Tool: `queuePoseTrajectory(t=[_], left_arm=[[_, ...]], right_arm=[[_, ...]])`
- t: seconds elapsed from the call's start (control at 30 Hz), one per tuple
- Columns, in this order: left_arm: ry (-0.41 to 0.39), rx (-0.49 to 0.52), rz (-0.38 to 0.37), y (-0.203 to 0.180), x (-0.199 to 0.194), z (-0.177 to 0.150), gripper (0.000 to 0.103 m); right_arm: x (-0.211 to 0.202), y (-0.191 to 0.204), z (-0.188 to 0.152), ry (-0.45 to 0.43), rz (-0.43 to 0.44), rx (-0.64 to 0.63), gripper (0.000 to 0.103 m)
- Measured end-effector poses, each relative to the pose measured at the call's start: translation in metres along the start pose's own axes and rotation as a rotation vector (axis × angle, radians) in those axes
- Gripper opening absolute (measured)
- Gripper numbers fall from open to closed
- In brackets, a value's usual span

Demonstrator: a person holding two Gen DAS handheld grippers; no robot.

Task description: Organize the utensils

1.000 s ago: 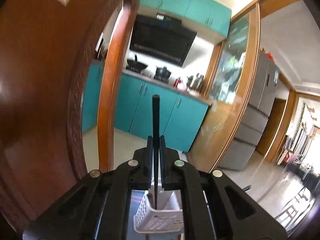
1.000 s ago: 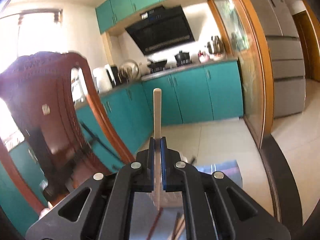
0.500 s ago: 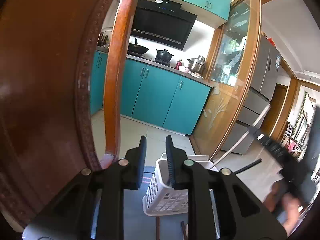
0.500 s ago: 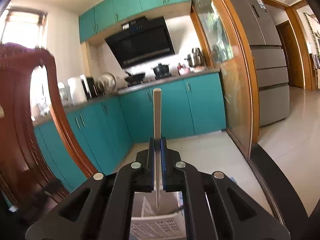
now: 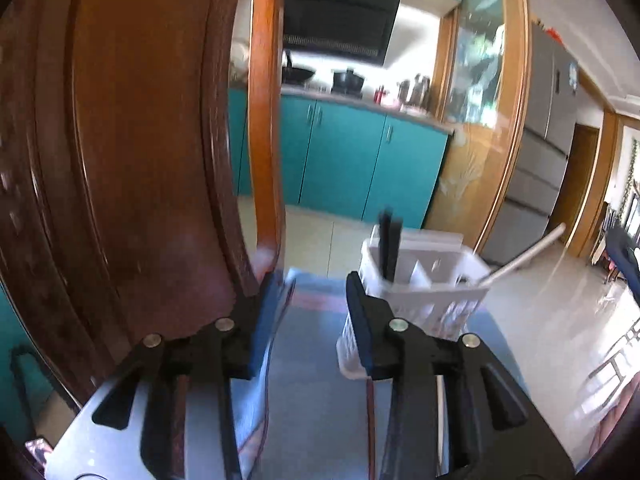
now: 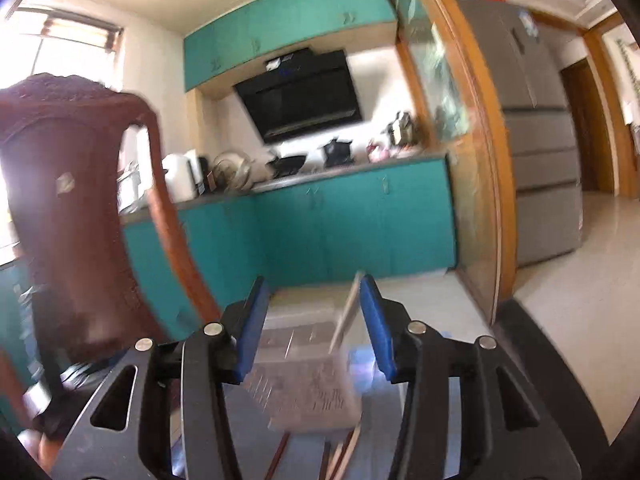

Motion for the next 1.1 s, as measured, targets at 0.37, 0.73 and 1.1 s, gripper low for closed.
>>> queuePoseTrajectory(t=[0.37,0.73,1.1], left_arm=[[0.27,0.002,0.02,0.004,0.021,-0.066,0.048],[0.411,0.098,-0.006,-0.018,0.028,-0.113,0.058],[0.504,0.168,-0.048,-0.043,0.033,-0.15,0.066]], right_arm=[[0.021,0.0,-0.213,0.819,-0.005,-0.109,0.022],[0.025,-0.041,-0.21,0.801,-0.162,0.028,0.006],[0.03,-0.064,-0.213,0.82,-0.215,0.032,0.015]])
Point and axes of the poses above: each gripper's, at about its wrist camera, not at the fingertips, and x roughly the way its jaws point, y to its left, z to its top, the point moved 8 cm from there along x, roughly the way its jaws point, and after that the axes turned 14 degrees about -y, right-handed, at the moved point
